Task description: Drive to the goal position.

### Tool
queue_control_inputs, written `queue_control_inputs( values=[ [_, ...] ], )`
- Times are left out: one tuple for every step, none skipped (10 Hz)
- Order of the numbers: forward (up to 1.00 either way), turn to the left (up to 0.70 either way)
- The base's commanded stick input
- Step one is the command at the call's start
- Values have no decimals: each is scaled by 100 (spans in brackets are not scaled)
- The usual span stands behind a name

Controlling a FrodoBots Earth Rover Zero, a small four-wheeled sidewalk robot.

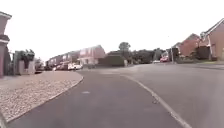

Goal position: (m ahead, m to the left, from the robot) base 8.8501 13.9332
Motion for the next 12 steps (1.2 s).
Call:
queue_control_inputs(
  values=[
    [100,0],
    [100,0],
    [100,0],
    [100,0],
    [100,0],
    [100,1],
    [100,13],
    [100,21],
    [100,33],
    [100,38],
    [100,39],
    [100,35]
  ],
)
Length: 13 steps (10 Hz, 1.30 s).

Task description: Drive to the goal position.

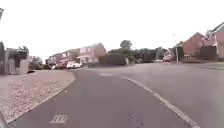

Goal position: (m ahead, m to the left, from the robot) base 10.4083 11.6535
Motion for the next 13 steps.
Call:
queue_control_inputs(
  values=[
    [100,6],
    [100,0],
    [100,0],
    [100,0],
    [100,0],
    [100,0],
    [100,0],
    [100,0],
    [100,0],
    [100,0],
    [100,0],
    [100,6],
    [100,14]
  ],
)
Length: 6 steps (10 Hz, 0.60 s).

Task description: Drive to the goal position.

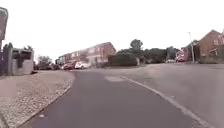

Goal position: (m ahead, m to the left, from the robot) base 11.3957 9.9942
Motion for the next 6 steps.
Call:
queue_control_inputs(
  values=[
    [100,20],
    [100,24],
    [100,24],
    [100,25],
    [100,25],
    [100,26]
  ],
)
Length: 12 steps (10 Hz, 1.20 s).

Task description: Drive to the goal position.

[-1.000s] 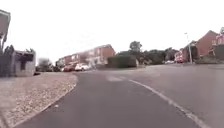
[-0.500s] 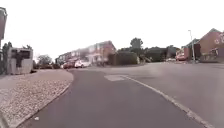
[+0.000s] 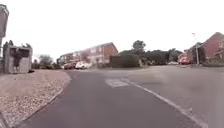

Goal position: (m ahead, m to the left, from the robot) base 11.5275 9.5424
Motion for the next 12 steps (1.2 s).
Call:
queue_control_inputs(
  values=[
    [100,9],
    [100,3],
    [100,0],
    [100,0],
    [100,0],
    [100,0],
    [100,0],
    [100,0],
    [100,0],
    [100,0],
    [100,3],
    [100,12]
  ],
)
